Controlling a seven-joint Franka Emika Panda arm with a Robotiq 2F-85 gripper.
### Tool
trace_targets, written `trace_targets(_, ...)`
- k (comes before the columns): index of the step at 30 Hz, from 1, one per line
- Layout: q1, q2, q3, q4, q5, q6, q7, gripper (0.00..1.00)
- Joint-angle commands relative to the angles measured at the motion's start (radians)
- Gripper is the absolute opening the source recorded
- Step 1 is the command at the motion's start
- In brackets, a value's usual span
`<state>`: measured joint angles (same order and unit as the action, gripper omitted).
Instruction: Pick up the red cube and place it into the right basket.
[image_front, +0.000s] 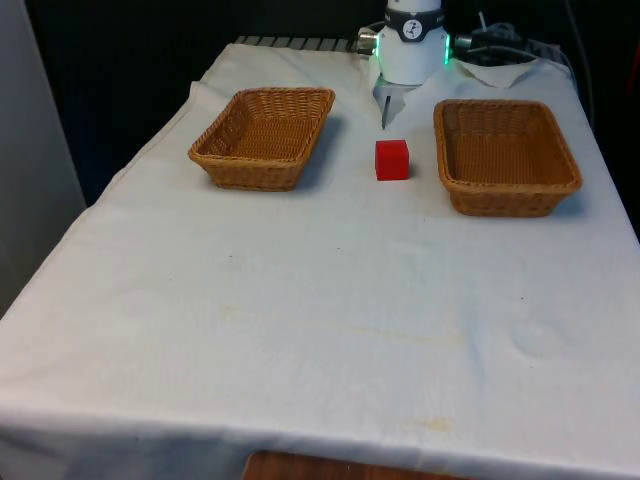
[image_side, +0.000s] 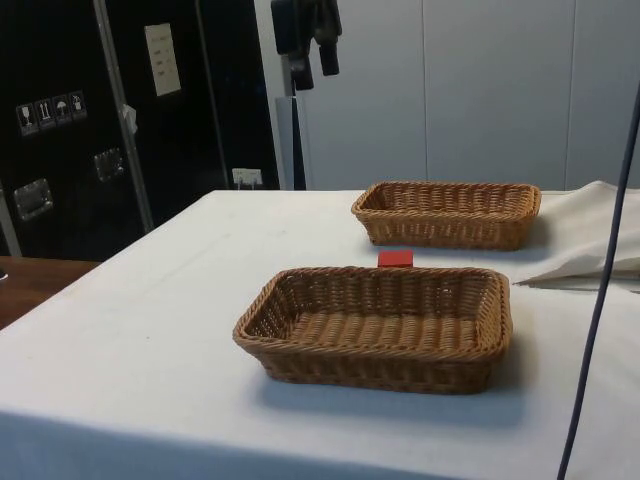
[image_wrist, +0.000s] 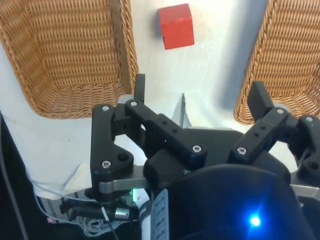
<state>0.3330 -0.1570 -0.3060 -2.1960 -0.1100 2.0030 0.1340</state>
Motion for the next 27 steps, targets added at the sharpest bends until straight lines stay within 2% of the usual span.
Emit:
trace_targets(1,-0.002,-0.017,0.004,-0.024,-0.015,0.024,0.018,1.0)
trace_targets(6,-0.002,-0.043,0.004,-0.067,-0.022,0.054,0.033,1.0)
trace_targets(7,-0.001,-0.032,0.002,-0.054,-0.011,0.037,0.021,1.0)
trace_targets(8,-0.003,-0.052,0.004,-0.084,-0.023,0.066,0.037,1.0)
trace_targets(14,-0.005,-0.078,0.004,-0.136,-0.026,0.104,0.05,1.0)
trace_targets(15,-0.001,-0.068,0.001,-0.125,-0.014,0.088,0.039,1.0)
trace_targets(17,-0.006,-0.09,0.004,-0.164,-0.027,0.124,0.056,1.0)
trace_targets(22,-0.008,-0.115,0.004,-0.222,-0.029,0.167,0.069,1.0)
trace_targets(23,-0.004,-0.107,0.001,-0.213,-0.016,0.153,0.058,1.0)
trace_targets(24,-0.008,-0.119,0.004,-0.232,-0.029,0.175,0.072,1.0)
trace_targets(27,-0.009,-0.129,0.004,-0.263,-0.029,0.199,0.078,1.0)
